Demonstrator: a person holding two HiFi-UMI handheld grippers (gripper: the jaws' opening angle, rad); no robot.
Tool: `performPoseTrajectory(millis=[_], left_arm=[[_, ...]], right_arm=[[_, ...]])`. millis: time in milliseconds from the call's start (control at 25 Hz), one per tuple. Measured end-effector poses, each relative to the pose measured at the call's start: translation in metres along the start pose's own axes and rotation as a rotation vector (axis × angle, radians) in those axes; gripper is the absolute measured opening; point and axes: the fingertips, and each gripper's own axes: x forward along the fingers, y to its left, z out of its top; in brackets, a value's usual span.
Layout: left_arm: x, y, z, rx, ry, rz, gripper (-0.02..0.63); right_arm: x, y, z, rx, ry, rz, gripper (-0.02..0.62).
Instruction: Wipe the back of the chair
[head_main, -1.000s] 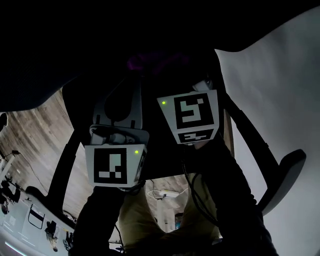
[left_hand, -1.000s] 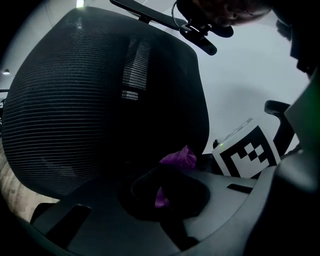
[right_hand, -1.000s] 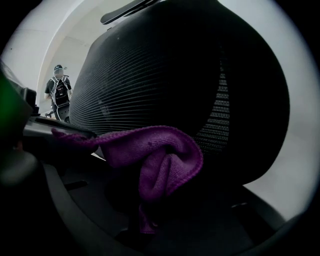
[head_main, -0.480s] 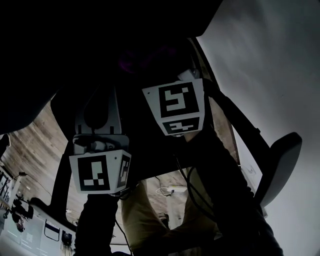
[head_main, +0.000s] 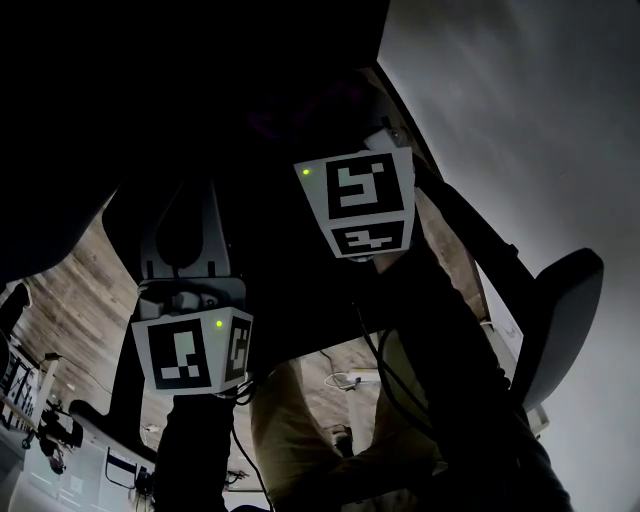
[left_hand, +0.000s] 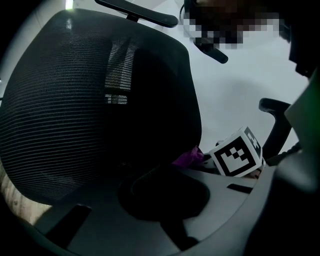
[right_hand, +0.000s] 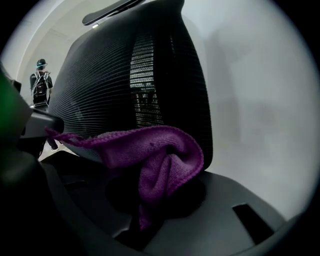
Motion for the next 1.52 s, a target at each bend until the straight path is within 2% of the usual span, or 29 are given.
performPoseTrajectory(millis=[320, 440, 720, 960, 1280, 1520], left_arm=[[-0.008, -0.001, -0.003, 0.0, 0.024, 0.004, 0.0], [-0.009, -0.002, 0.002, 0.011, 0.001, -0.002, 0.0], [-0.015, -0.004, 0.003, 0.016, -0.007, -0.01, 0.0], [-0.024, -0.009, 0.006, 0.032, -0.021, -0.016, 0.0], [-0.056, 0.0, 0.012, 0.042, -0.055, -0.007, 0.0], [-0.102, 0.016, 0.045, 0.066, -0.111, 0.019, 0.0]], right_arm=[[-0.007, -0.015, -0.004, 0.012, 0.003, -0.047, 0.063], [-0.01, -0.023, -0.006, 0.021, 0.007, -0.074, 0.063], [-0.026, -0.058, -0.008, 0.055, -0.004, -0.19, 0.063], [-0.049, -0.085, 0.005, 0.06, -0.079, -0.295, 0.063], [-0.079, -0.074, 0.033, 0.011, -0.191, -0.355, 0.063], [-0.109, -0.041, 0.07, -0.03, -0.259, -0.341, 0.063]])
